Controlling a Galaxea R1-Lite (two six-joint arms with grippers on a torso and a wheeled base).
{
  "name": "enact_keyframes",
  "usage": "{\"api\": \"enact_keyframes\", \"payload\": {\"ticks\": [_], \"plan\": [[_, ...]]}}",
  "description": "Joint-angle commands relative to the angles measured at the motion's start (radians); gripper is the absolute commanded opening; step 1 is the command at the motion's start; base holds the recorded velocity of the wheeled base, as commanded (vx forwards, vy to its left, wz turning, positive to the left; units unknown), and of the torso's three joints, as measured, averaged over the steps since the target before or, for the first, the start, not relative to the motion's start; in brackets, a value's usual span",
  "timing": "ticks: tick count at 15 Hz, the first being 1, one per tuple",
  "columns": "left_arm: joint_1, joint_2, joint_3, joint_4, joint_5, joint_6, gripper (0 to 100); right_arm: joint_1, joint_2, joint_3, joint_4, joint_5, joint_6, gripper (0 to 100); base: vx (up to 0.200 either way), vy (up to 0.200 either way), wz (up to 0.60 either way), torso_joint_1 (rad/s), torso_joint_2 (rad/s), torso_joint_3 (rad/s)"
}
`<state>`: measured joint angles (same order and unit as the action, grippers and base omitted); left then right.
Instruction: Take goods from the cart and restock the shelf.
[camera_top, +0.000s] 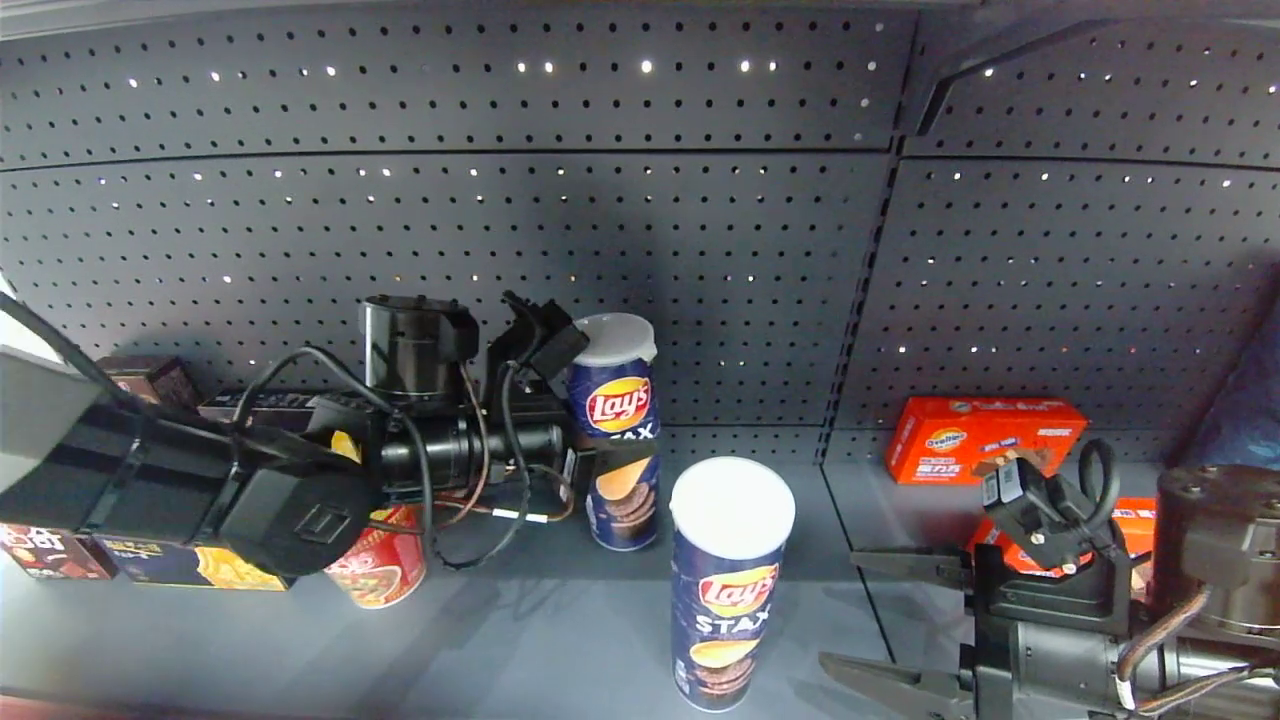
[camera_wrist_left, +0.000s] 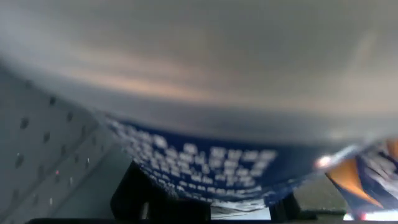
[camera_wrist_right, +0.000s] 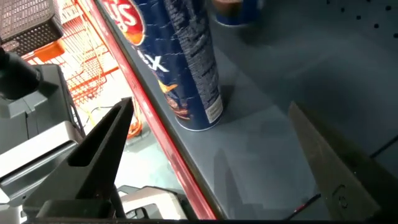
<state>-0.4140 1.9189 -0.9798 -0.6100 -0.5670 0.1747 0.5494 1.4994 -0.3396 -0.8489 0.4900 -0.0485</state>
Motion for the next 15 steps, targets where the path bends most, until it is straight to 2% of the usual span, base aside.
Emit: {"api": "enact_keyframes", "payload": {"ticks": [1, 7, 15], "plan": [[-0.023, 0.100, -0.056, -0.033, -0.001, 0.000, 0, -0.003, 0.025, -0.010, -0.001, 0.002, -0.001, 100, 0.000, 0.000, 0.00, 0.000, 0.00, 0.000], [-0.051, 0.189, -0.137, -0.048, -0.002, 0.000, 0, -0.006, 0.042, -0.030, -0.001, 0.004, -0.001, 100, 0.000, 0.000, 0.00, 0.000, 0.00, 0.000], [-0.054, 0.244, -0.208, -0.053, -0.002, 0.002, 0, -0.006, 0.044, -0.029, -0.001, 0.004, -0.001, 100, 0.000, 0.000, 0.00, 0.000, 0.00, 0.000]]}}
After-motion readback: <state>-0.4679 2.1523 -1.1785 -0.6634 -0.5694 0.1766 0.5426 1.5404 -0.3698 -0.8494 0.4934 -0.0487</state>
